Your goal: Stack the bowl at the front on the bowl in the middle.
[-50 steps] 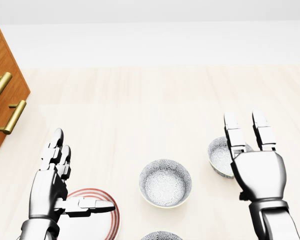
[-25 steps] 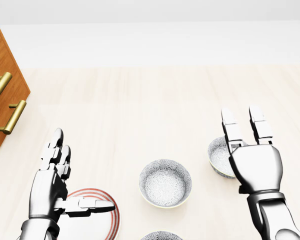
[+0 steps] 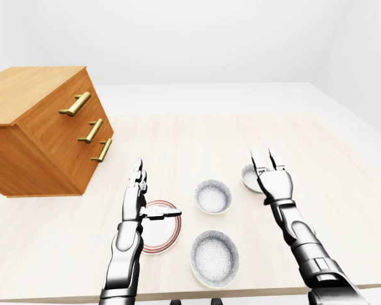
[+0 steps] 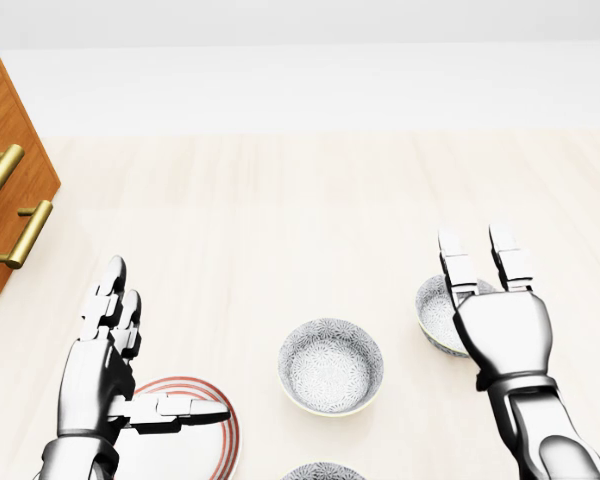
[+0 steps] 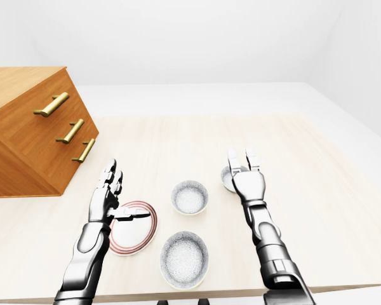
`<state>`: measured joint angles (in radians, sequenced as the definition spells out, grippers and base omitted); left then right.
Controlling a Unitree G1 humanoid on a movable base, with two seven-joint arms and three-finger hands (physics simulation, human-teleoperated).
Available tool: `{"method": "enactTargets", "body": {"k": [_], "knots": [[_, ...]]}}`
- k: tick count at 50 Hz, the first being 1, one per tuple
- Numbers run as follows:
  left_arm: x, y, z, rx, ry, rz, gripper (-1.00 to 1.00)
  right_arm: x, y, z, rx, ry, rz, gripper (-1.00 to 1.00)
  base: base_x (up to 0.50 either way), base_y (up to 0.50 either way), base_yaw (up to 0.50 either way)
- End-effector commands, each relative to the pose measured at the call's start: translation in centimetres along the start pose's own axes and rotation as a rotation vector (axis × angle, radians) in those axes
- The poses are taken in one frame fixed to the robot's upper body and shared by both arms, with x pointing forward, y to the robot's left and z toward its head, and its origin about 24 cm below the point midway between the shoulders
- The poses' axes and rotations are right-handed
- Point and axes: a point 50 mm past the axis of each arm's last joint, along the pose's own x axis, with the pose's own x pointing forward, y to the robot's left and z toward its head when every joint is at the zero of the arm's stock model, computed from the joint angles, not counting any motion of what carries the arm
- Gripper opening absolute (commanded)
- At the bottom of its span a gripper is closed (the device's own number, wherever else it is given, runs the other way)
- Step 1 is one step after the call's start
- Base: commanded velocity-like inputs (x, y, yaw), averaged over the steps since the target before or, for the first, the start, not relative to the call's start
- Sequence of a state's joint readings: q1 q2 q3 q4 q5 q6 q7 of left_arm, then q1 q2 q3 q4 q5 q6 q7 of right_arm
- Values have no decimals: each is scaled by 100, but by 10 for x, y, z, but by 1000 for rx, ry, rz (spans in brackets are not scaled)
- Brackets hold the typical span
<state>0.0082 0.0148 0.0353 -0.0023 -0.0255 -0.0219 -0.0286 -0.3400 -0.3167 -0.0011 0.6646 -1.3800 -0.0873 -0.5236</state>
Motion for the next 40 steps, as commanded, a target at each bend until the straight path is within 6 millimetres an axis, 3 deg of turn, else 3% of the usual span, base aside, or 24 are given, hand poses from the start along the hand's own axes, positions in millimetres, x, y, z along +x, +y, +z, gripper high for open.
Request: {"method": "enactTargets", "body": {"k": [1, 14, 30, 40], "knots": [[0, 0, 0, -1, -1, 0, 100, 2, 18, -6, 2, 24, 115, 100, 0, 0, 0], [0, 1, 1, -3, -3, 3, 100, 3, 31, -15, 11, 65, 217, 100, 0, 0, 0], [0, 1, -1, -4, -4, 5, 100, 16, 21, -12, -3, 44, 183, 100, 0, 0, 0], [0, 1, 1, -3, -4, 5, 100, 22, 19, 0, -31, -11, 174, 100, 0, 0, 0]]}}
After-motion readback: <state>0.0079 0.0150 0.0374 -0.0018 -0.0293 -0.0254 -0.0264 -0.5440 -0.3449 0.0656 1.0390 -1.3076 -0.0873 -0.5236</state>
